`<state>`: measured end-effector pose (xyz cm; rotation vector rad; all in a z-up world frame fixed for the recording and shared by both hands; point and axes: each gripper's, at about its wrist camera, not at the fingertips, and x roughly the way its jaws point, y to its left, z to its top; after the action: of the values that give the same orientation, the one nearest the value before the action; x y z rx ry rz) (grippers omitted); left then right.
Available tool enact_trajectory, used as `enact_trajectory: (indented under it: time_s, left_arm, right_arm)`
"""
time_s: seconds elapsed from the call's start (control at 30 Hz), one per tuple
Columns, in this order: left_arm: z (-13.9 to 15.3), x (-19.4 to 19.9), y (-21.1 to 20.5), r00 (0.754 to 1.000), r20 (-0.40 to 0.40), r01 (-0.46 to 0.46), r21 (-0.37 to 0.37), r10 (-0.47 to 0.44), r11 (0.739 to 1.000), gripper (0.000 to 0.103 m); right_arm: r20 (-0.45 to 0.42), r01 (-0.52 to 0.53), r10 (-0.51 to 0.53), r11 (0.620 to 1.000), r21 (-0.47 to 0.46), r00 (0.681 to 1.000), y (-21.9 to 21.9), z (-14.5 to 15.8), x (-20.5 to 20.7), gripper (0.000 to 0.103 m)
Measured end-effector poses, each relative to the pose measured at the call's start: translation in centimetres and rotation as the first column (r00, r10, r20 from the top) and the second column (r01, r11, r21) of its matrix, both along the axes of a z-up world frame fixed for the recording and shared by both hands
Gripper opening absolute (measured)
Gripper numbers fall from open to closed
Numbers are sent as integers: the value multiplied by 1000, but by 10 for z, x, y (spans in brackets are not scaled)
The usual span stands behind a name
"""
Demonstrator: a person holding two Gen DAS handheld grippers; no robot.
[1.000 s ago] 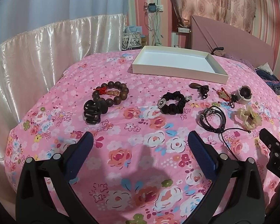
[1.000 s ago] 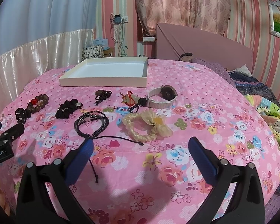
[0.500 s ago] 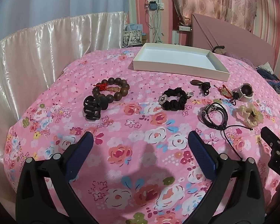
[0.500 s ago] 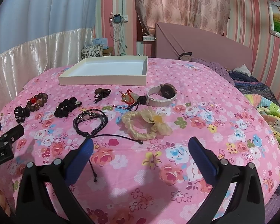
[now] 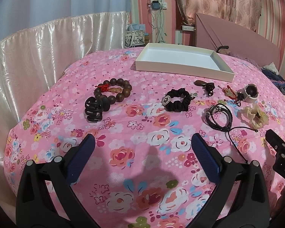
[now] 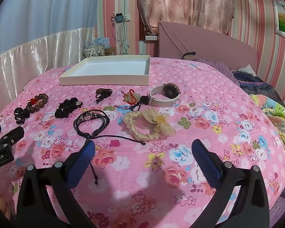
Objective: Organize jewelry
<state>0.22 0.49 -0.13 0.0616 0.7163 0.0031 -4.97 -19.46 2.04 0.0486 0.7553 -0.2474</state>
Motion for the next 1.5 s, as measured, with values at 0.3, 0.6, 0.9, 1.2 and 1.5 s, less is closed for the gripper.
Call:
enact_trajectory:
  time_s: [0.3, 0.6, 0.9, 1.2, 1.5]
  left_arm:
    - [0, -1, 0, 1000, 2, 0, 3, 0, 1000, 100]
    - [0, -1, 0, 1000, -1, -3, 1, 3, 1000, 100]
    - [1, -1, -1, 1000, 1, -1, 4, 1, 1000, 100]
    - [7, 1, 1, 1000, -1, 12, -21, -12, 1000, 100]
    - [10, 15, 2, 999, -34, 30, -26, -31, 999, 100]
  right_arm:
    - [-2, 4, -4, 1000, 0, 1000, -1, 0, 0, 101]
    - [-2, 4, -4, 1000, 1, 1000, -1, -1, 0, 101]
    - [-12, -5, 5, 1000, 7, 1000, -2, -2, 2, 101]
    - [-31, -20, 21, 999, 35, 999, -2, 1, 7, 101]
    - [-32, -13, 14, 999, 40, 999, -7, 6, 20, 101]
